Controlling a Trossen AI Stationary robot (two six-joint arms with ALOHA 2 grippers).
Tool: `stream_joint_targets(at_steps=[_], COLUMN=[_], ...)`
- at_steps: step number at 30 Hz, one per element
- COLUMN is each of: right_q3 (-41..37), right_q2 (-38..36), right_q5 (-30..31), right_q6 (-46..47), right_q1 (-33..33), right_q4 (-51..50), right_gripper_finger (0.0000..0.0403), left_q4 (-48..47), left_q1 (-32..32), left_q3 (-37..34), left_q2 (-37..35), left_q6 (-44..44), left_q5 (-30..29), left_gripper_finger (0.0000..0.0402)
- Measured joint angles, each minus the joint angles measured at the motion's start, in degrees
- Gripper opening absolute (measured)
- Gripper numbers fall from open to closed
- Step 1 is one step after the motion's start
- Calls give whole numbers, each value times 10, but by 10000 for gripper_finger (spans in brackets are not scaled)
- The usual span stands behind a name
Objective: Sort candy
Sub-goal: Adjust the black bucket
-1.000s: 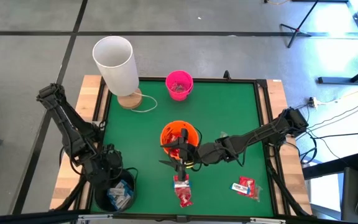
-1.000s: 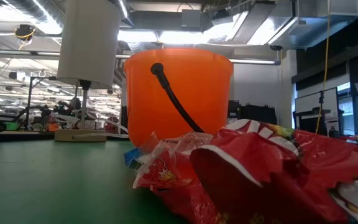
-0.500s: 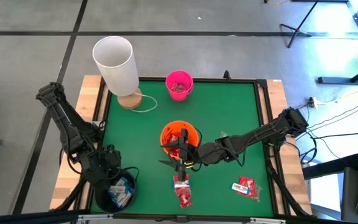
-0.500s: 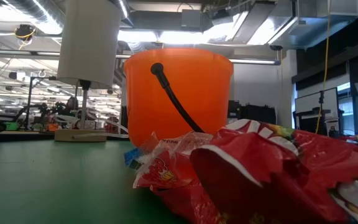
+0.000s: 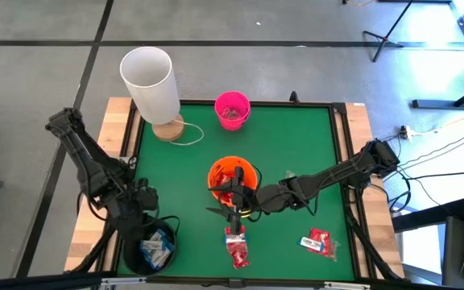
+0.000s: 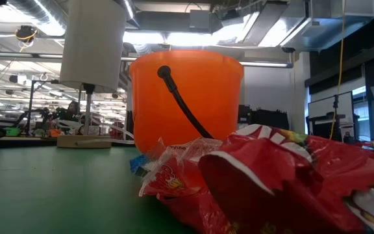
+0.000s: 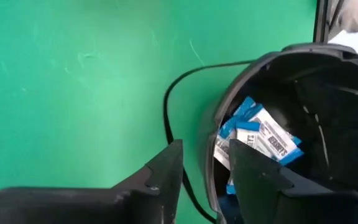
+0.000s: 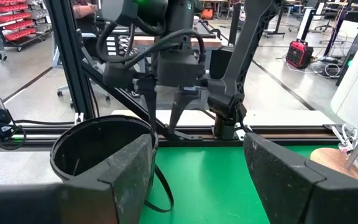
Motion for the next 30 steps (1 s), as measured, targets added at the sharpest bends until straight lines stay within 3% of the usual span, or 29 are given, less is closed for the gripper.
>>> stream_joint_targets(at_steps=[11, 30], right_q3=[0, 0], right_q2=[0, 0], right_q5=[0, 0], right_q6=[0, 0], right_q1=[0, 0], right_q4=[-4, -8], right_gripper_finger=[253, 253], left_q4=[1, -95], left_q1=[20, 21], left_q3=[0, 0], left_q2=[46, 96], left_q6=[37, 47], left_q5=[30, -37], left_gripper_finger=[198, 196])
